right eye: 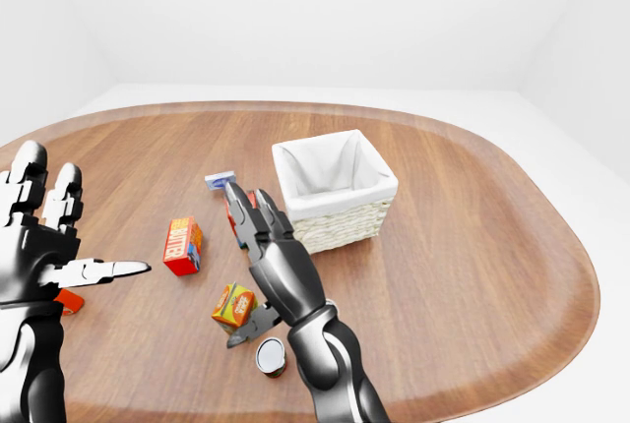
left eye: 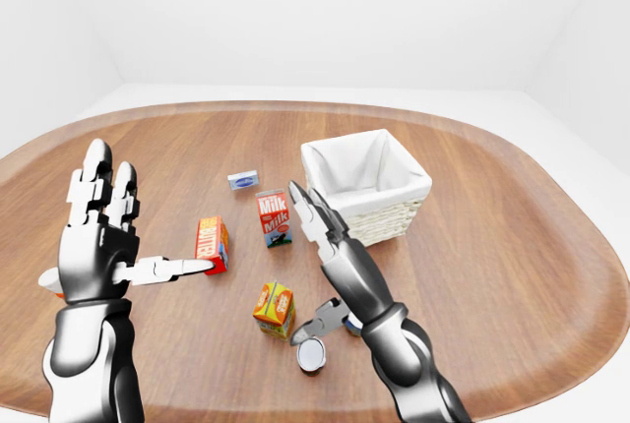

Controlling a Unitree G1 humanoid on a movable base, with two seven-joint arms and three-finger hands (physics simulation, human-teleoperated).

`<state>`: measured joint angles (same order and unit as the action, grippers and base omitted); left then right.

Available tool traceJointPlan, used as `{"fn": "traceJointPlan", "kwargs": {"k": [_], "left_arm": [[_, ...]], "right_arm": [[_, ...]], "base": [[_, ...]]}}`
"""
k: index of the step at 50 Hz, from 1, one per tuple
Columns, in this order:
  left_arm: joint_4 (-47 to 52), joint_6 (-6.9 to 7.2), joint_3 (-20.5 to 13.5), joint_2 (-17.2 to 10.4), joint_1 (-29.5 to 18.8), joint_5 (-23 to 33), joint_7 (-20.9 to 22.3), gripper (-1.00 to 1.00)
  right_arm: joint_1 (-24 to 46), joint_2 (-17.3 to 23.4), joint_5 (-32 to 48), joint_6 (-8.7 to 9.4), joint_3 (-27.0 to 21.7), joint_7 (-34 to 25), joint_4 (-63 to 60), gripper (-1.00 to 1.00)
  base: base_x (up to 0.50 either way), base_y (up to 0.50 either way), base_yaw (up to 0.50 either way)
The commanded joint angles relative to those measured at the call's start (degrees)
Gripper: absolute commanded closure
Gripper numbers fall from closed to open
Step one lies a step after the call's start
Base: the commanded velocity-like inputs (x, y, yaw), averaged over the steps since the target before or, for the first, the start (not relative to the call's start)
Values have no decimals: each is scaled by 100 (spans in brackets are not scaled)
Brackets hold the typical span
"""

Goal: Pick up the orange juice, and put it in the basket.

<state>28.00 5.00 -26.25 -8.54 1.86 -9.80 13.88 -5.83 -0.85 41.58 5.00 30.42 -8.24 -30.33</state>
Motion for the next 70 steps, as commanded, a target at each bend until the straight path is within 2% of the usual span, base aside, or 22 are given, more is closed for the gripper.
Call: {"fn": "traceJointPlan", "kwargs": {"k": [1, 20, 36, 40, 49, 59, 60, 61, 70], "left_arm": [[0, 0, 1, 4, 2, 12, 7, -100], [-31, 0, 4, 1, -8, 21, 7, -100], [-92, 0, 29, -11, -29, 30, -14, -100], [-91, 0, 24, -13, -19, 25, -11, -100], [-46, 0, 24, -9, -11, 24, -14, -100], [-52, 0, 21, -4, -8, 29, -8, -100], [-54, 0, 25, -1, -6, 33, -9, -100], [-65, 0, 30, -3, -15, 35, -10, -100], [-53, 0, 21, 0, -2, 30, -1, -100]], "right_arm": [[13, -35, 4, 0, 54, 87, 501, -100], [102, -165, 110, 0, 159, 124, 1161, -100], [326, -351, -118, 0, -93, 374, 2360, -100], [344, -393, -117, -87, -139, 392, 2540, -100], [400, -469, -181, -428, -242, 532, 3110, -100], [402, -495, -169, -472, -271, 530, 3162, -100], [513, -547, -237, -652, -281, 627, 3554, -100], [578, -589, -252, -751, -308, 667, 3770, -100], [692, -737, -178, -937, -399, 667, 4125, -100]], "base": [[0, 0, 0], [0, 0, 0], [0, 0, 0], [0, 0, 0], [0, 0, 0], [0, 0, 0], [0, 0, 0], [0, 0, 0], [0, 0, 0]]}}
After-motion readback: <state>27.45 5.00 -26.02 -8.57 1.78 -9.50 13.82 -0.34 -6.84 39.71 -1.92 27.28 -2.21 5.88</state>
